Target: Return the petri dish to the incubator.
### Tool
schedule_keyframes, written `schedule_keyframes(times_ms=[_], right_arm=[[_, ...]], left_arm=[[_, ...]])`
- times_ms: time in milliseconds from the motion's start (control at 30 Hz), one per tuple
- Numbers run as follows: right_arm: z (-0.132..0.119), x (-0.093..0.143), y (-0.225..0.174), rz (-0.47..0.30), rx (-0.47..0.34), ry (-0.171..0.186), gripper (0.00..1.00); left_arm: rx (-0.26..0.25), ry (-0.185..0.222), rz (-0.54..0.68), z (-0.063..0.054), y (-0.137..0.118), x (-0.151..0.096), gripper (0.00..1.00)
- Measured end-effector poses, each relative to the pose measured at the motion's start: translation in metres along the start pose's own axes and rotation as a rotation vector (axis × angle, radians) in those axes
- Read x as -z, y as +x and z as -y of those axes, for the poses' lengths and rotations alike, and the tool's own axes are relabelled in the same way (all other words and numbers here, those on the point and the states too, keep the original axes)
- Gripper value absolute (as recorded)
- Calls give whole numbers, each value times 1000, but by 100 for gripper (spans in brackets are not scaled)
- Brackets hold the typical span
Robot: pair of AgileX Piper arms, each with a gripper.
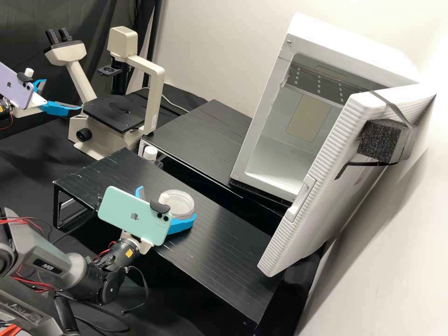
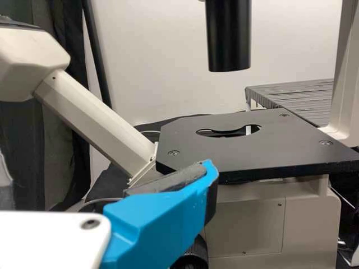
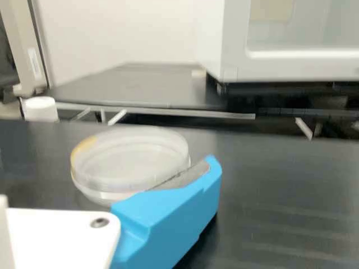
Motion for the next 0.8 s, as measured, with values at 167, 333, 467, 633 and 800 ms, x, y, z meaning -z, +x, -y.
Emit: schedule_keyframes(times_ms=[167, 333, 467, 633, 800], right_arm=[[0, -7, 2, 11, 2, 28, 100], [-1, -11, 2, 11, 4, 37, 100], [-1, -14, 2, 12, 5, 47, 100], [-7, -19, -2, 28, -24, 30, 100], [-13, -21, -6, 52, -72, 20, 100]], left_arm=[[0, 0, 0, 0, 0, 0, 100], [0, 0, 0, 0, 0, 0, 100], [0, 0, 0, 0, 0, 0, 100], [0, 0, 0, 0, 0, 0, 100], [0, 0, 0, 0, 0, 0, 100]])
